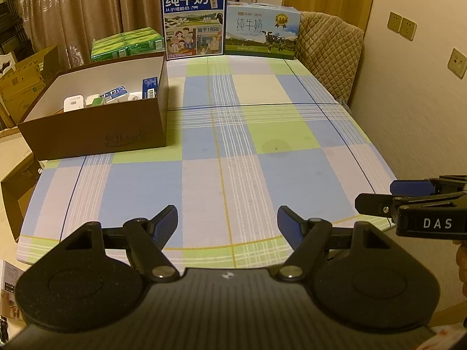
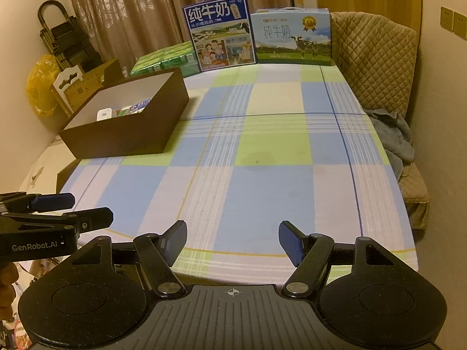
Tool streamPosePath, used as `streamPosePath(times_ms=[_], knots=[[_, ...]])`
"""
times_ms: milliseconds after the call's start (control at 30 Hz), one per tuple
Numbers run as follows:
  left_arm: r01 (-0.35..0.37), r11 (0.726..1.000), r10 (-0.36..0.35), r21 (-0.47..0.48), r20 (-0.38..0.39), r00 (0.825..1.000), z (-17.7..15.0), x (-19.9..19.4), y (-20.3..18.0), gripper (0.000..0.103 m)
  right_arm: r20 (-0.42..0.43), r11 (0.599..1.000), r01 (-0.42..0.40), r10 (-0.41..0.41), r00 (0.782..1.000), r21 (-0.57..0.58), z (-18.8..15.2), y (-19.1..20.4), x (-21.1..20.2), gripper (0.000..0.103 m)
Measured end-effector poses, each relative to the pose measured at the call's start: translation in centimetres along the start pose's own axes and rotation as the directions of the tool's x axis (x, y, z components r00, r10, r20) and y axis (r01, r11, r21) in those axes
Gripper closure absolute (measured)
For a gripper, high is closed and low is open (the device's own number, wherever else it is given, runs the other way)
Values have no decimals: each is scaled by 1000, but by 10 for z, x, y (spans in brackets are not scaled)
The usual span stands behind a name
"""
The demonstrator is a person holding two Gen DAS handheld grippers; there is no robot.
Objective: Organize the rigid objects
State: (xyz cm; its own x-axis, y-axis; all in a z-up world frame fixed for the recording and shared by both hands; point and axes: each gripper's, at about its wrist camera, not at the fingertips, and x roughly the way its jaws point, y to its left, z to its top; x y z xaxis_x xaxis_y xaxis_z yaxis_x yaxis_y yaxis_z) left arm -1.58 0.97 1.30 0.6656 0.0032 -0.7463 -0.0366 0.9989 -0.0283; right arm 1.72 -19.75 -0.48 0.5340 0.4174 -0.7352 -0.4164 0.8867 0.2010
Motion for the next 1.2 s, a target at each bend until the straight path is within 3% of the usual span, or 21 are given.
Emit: streamPosePath(times_ms=[1200], knots=[[-1, 1000, 1, -12, -16, 1000, 13, 20, 5, 31, -33, 1000, -7, 6, 999, -4, 14, -6, 20, 36]])
